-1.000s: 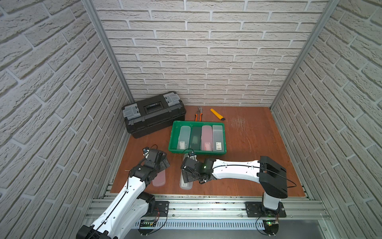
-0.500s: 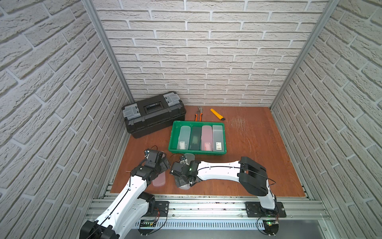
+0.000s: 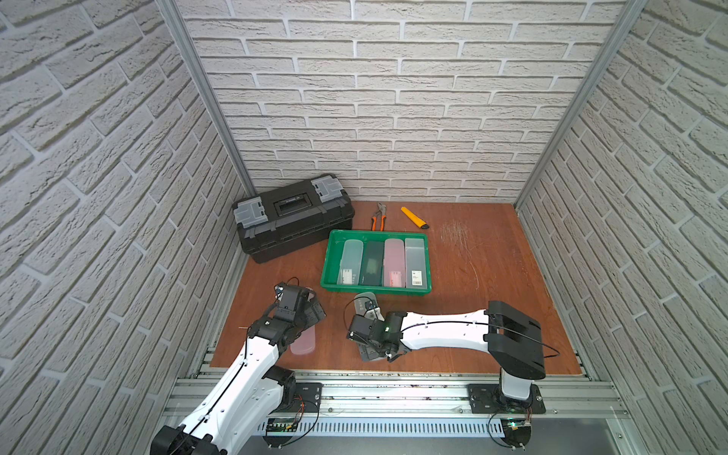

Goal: Put the pencil case into the storage box
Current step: Pick up the pencil case from the center of the board.

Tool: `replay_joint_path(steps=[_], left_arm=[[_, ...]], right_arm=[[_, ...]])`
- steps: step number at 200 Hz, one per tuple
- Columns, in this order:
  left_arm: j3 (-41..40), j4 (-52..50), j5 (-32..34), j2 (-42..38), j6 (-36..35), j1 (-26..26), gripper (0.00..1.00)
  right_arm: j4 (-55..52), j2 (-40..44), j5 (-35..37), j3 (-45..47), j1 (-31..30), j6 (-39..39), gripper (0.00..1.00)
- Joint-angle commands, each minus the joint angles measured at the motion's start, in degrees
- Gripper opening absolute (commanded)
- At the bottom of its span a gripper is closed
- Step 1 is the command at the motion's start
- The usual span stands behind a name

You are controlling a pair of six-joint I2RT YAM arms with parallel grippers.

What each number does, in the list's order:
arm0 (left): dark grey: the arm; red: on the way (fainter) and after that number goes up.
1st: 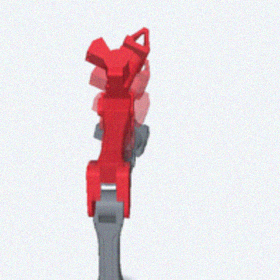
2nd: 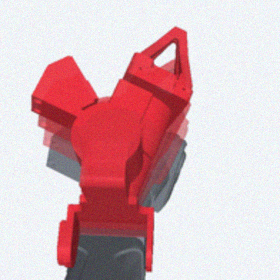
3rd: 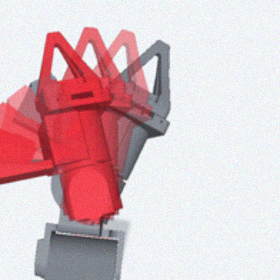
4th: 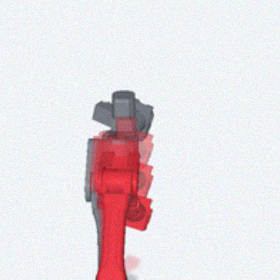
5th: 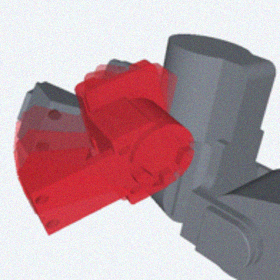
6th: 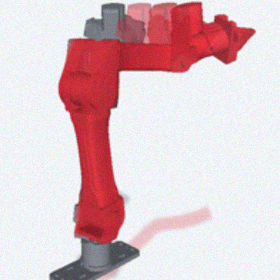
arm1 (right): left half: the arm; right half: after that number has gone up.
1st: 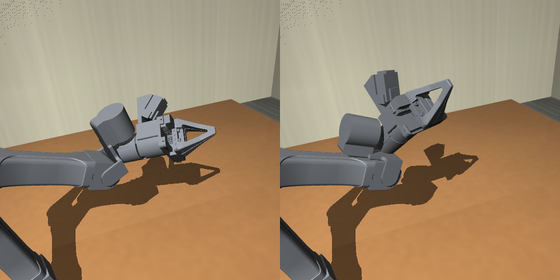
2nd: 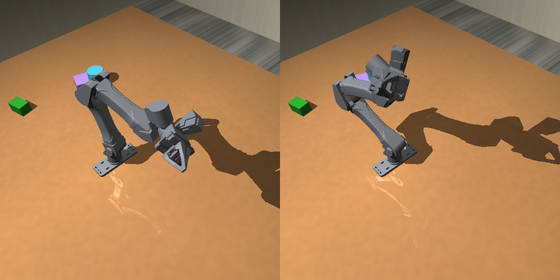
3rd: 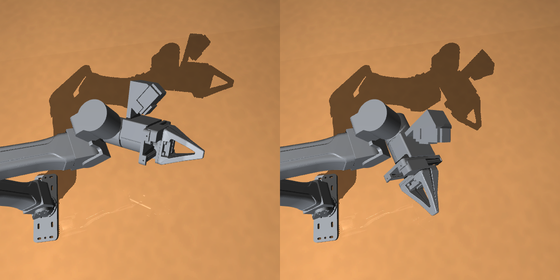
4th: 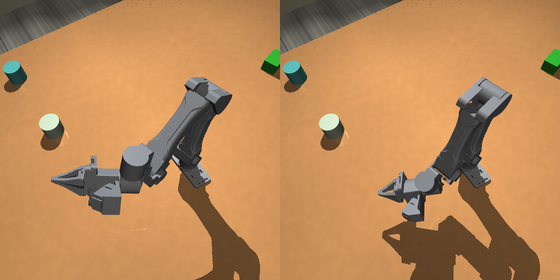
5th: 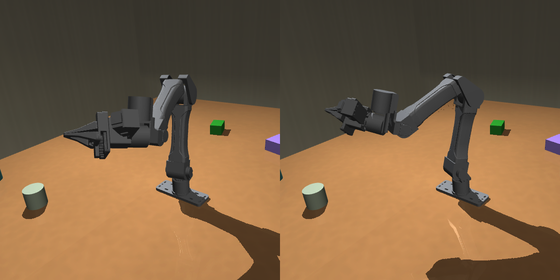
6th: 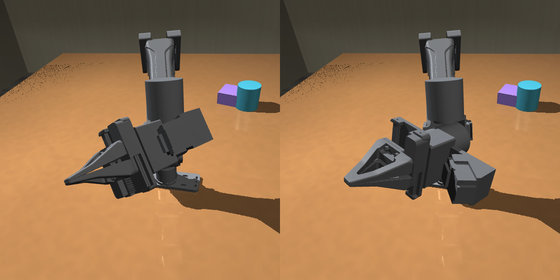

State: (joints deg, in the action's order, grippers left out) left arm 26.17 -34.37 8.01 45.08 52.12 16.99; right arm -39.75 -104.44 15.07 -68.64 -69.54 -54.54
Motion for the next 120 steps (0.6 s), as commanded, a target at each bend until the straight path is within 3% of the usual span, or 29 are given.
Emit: replay_joint_path(steps=[1,64,120], left_arm=[[0.96,1.37,-0.48,0.22,-0.23,-0.13,0.99],[2.26,0.84,-0.21,0.37,-0.55,0.39,0.99],[3.87,-0.24,0.34,0.27,-1.69,1.06,0.98]], right_arm=[[2.08,4.23,1.51,2.09,0.26,0.54,1.00],[4.81,-0.67,-5.09,-1.72,0.54,4.13,1.00],[0.33,-6.38,-4.43,-3.57,1.46,2.23,0.97]])
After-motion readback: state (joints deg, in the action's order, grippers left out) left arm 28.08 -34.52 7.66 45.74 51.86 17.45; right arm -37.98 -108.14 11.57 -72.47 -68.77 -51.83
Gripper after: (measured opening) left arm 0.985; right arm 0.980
